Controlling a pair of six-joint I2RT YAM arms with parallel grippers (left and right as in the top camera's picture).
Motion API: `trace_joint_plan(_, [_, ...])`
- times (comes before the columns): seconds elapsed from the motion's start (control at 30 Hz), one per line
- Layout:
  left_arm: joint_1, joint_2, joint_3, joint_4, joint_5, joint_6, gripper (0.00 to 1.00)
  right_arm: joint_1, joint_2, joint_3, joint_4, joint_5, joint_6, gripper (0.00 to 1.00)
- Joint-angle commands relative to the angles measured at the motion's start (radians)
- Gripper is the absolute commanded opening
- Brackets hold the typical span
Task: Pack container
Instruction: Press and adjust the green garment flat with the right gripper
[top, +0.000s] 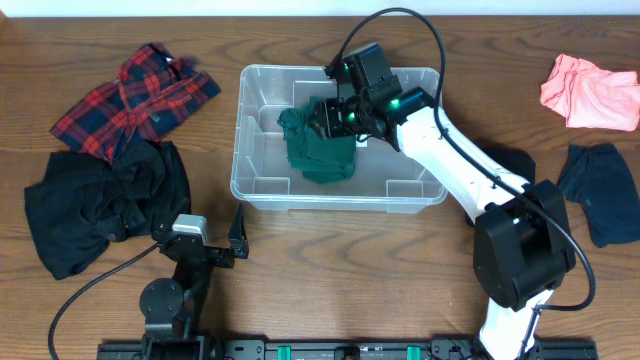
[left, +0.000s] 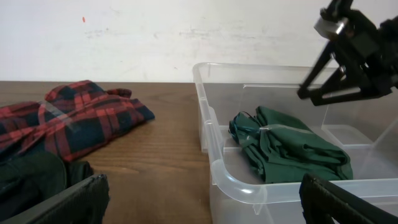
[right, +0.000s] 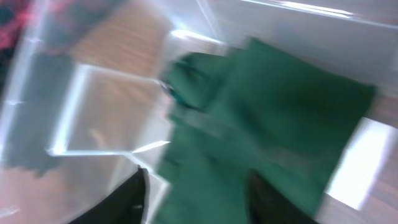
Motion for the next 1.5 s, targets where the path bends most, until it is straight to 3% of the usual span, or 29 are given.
trace_joint_plan(0.0, [-0.003,0.001,-0.019,-0.032,0.006,-0.002,0.98,-0.005,-0.027,0.005,-0.034,0.159,-0.073,0.33])
trace_joint_plan(0.2, [-0.003,0.001,-0.019,-0.032,0.006,-0.002,0.98,-0.027,-0.012,0.005,-0.085,0.273,-0.072,0.01])
trace_joint_plan(1.0, [-0.003,0.001,-0.019,-0.032,0.006,-0.002,0.98,-0.014,0.149,0.005,-0.111,0.304,-0.019,0.01])
trace_joint_plan(1.47, [-0.003,0.001,-0.019,-0.032,0.006,-0.002,0.98,0.08,0.15,0.005,-0.002,0.257,-0.006,0.01])
